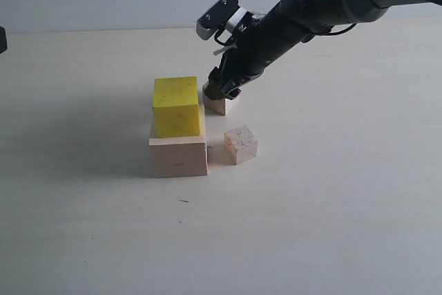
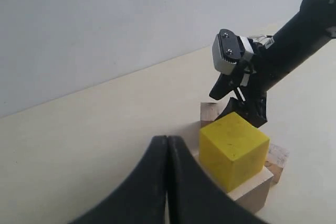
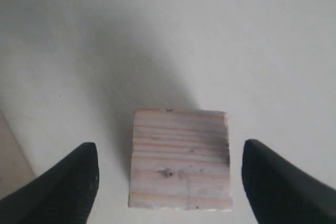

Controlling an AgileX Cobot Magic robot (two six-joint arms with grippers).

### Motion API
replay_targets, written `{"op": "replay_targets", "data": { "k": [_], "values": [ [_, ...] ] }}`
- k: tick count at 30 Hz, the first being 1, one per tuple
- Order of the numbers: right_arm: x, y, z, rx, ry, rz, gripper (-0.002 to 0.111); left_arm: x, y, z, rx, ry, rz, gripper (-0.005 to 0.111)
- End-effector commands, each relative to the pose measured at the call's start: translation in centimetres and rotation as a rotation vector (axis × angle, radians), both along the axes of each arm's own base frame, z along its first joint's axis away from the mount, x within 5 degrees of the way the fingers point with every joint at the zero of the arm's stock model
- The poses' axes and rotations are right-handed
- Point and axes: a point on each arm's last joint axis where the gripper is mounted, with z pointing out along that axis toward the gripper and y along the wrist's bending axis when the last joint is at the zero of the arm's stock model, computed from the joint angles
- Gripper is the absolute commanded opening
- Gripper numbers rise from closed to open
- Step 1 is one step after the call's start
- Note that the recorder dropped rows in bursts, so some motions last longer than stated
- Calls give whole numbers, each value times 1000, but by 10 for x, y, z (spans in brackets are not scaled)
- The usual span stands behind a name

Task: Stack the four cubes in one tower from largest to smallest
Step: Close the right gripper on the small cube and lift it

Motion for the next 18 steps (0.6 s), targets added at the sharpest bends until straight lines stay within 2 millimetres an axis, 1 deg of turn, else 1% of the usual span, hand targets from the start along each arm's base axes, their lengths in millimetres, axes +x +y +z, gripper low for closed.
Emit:
{"op": "replay_targets", "data": {
  "k": [1, 5, 8, 11, 14, 16, 18],
  "values": [
    [3, -3, -3, -37, -18, -19, 72, 1, 0, -2, 8, 1, 2, 0],
    [4, -4, -9, -49, -2, -34, 71, 1, 0, -2, 8, 1, 2, 0],
    [3, -4, -9, -50, 2, -35, 64, 1, 0, -2, 8, 1, 2, 0],
    [3, -4, -8, -40, 10, -56, 47, 1, 0, -2, 8, 1, 2, 0],
    [2, -4, 1, -28, 19, -63, 22, 1, 0, -2, 8, 1, 2, 0],
    [-2, -5, 11, -40, 19, -37, 2, 1, 0, -2, 8, 1, 2, 0],
    [-5, -7, 22, -57, 17, -18, 0, 1, 0, -2, 8, 1, 2, 0]
  ]
}}
